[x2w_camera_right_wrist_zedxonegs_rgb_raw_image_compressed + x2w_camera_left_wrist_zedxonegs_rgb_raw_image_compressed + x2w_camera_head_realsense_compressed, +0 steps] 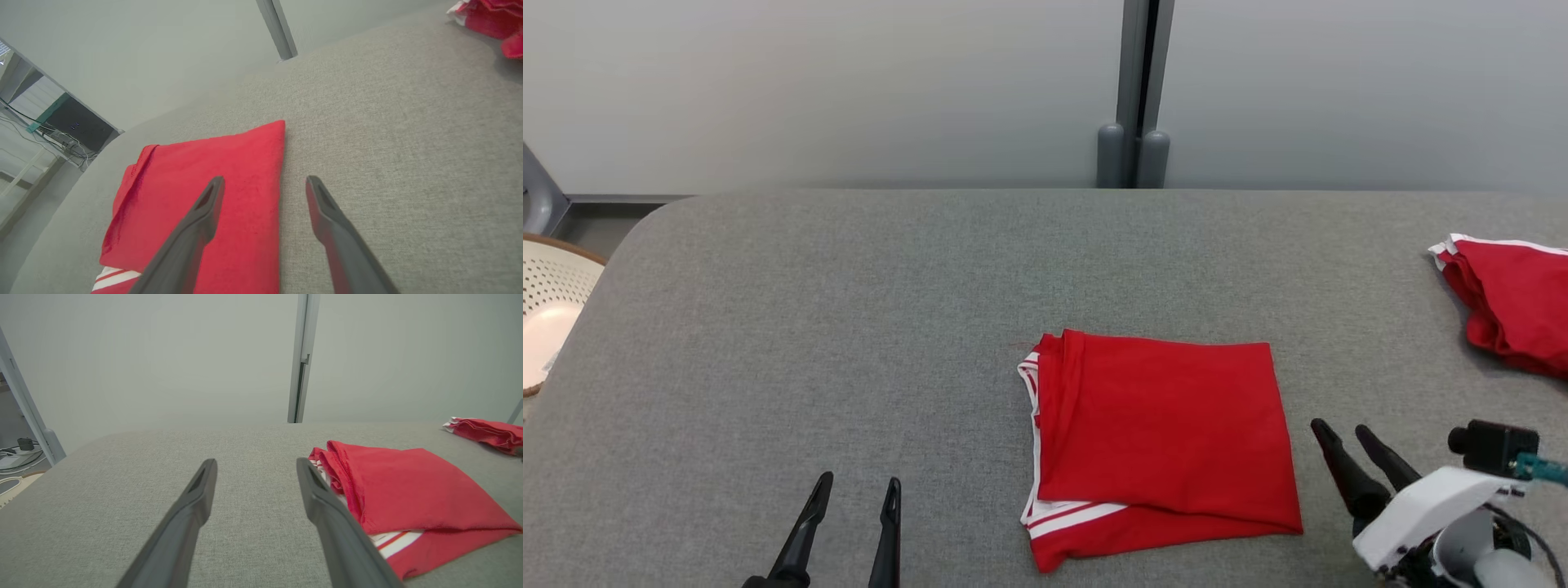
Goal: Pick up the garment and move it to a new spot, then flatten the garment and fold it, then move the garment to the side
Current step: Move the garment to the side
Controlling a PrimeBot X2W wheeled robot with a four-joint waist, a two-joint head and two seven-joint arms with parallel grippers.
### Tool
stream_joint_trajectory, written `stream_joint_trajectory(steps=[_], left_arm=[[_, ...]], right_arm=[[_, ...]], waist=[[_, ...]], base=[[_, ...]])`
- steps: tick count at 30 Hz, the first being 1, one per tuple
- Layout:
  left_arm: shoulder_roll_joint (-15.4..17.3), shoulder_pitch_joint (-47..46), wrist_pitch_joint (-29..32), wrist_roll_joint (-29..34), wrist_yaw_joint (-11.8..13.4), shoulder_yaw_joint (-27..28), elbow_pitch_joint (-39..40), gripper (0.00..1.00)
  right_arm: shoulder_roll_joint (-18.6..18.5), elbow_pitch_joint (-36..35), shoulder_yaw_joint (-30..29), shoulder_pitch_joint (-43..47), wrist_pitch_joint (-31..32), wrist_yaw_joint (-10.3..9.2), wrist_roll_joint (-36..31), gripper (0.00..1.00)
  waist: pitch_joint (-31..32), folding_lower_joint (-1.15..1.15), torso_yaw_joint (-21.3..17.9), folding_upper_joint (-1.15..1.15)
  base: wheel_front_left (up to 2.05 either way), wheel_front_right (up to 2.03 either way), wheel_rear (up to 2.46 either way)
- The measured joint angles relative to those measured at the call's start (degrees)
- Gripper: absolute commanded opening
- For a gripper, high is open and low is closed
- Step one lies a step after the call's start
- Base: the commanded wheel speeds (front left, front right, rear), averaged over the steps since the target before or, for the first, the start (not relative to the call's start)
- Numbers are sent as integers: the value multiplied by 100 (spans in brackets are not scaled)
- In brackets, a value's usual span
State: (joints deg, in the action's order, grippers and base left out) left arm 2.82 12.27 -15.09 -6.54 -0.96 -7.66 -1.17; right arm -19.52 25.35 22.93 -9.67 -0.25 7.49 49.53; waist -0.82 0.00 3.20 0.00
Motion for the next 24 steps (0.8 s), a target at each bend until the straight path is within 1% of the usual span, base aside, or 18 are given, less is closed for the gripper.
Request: stream_joint_trajectory(steps=[3, 6, 8, 11, 16, 17, 18, 20, 21, 24], left_arm=[[-2, -114, 0, -1, -31, -51, 0, 100], [-2, -226, 0, -12, -62, -91, -22, 100], [-3, -310, 1, -23, -93, -110, -22, 100], [-1, -416, 0, -46, -100, -115, -19, 100], [-1, -536, 1, -44, -124, -134, 9, 100], [-1, -582, 0, -42, -125, -135, 45, 100], [-2, -621, 0, -34, -126, -140, 78, 100], [-1, -682, 0, -33, -145, -142, 134, 100], [0, -698, 0, -33, -145, -141, 158, 100], [-1, -719, 0, -35, -145, -143, 226, 100]], right_arm=[[-225, 123, 46, -246, 662, 0, 792, 100], [-290, 186, 7, -400, 1230, 0, 1562, 100], [-299, 170, 8, -461, 1491, 0, 1923, 100], [-299, 144, 22, -518, 1767, 0, 2335, 100], [-277, 156, 54, -586, 1967, 0, 2708, 100], [-275, 138, 48, -609, 1967, 0, 2759, 93], [-275, 119, 53, -627, 1967, 0, 2822, 60], [-276, 54, 78, -630, 1967, 0, 2903, 24], [-279, 1, 88, -630, 1945, 0, 2938, 0], [-353, -163, 77, -630, 1819, 0, 3009, 0]], waist=[[-153, 0, 68, 0], [-318, 0, 151, 0], [-428, 0, 211, 0], [-591, 0, 294, 0], [-791, 0, 383, 0], [-816, 0, 391, 0], [-835, 0, 396, 0], [-860, 0, 402, 0], [-867, 0, 401, 0], [-897, 0, 386, 0]], base=[[0, 0, 0], [0, 0, 0], [0, 0, 0], [0, 0, 0], [0, 0, 0], [0, 0, 0], [0, 0, 0], [0, 0, 0], [0, 0, 0], [0, 0, 0]])
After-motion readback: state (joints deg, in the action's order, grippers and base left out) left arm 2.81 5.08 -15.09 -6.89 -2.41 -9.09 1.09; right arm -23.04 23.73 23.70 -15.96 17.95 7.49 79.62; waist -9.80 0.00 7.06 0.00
